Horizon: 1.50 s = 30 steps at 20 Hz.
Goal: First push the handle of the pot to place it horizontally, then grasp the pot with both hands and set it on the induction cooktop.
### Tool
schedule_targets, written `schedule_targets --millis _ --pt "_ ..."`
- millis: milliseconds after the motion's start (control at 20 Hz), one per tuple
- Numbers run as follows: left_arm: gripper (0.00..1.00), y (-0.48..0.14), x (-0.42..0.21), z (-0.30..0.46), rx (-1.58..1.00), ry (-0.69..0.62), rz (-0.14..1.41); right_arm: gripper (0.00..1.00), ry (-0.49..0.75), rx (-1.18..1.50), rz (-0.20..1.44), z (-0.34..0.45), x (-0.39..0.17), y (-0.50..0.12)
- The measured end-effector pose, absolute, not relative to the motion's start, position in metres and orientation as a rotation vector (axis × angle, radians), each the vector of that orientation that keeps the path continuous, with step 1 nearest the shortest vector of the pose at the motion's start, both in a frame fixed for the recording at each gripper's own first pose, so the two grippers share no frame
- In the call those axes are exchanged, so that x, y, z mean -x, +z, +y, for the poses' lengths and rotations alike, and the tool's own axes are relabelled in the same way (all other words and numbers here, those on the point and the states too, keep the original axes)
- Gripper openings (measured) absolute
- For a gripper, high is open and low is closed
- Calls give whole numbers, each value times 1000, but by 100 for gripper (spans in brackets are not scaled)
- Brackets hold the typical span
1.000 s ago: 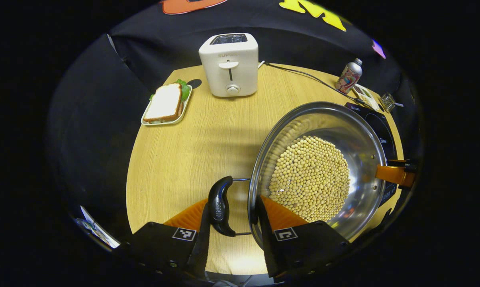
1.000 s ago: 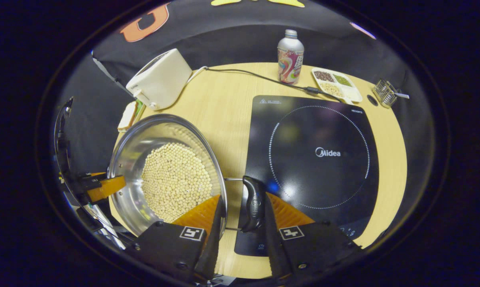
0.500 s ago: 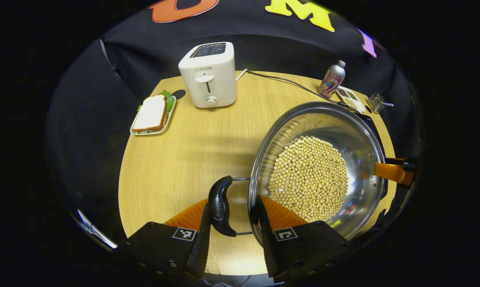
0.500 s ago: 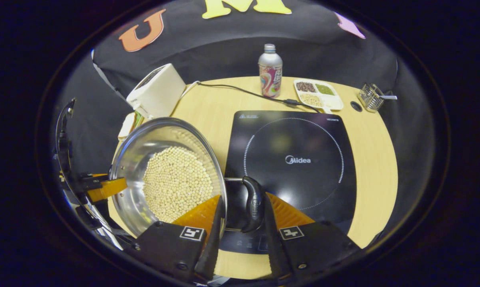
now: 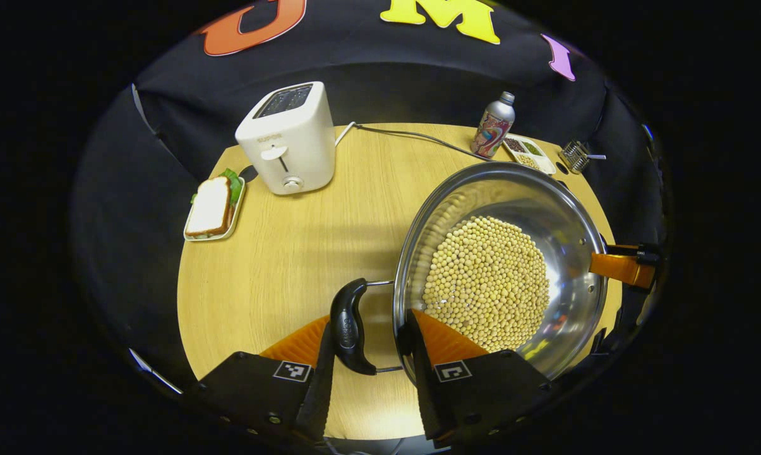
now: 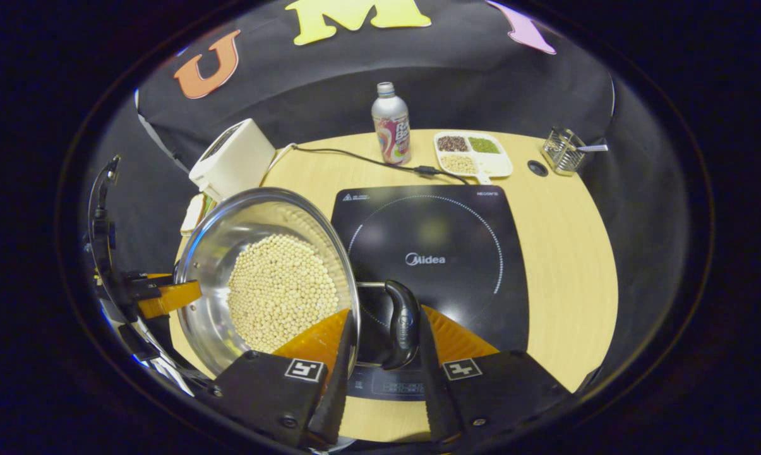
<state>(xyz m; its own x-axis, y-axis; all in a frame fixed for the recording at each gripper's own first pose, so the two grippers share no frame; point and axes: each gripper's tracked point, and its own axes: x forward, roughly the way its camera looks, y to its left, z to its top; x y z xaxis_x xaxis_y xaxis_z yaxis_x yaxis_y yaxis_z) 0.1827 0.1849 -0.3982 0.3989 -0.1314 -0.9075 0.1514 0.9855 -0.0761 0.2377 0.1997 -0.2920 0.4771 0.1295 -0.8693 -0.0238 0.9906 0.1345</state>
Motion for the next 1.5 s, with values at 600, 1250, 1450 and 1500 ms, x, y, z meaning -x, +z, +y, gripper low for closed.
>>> schedule_targets --millis 600,1250,1450,1500 --pt "56 -413 -189 174 -15 -254 1130 52 38 -128 1043 100 -244 -276" --pt "56 -415 -190 176 20 -251 1157 53 40 -108 1079 22 -264 -288" --pt "56 -412 -191 175 22 -237 1166 53 59 -92 1094 20 -270 -290" --pt "56 -414 -188 175 24 -233 1174 52 64 -86 1098 20 -272 -290"
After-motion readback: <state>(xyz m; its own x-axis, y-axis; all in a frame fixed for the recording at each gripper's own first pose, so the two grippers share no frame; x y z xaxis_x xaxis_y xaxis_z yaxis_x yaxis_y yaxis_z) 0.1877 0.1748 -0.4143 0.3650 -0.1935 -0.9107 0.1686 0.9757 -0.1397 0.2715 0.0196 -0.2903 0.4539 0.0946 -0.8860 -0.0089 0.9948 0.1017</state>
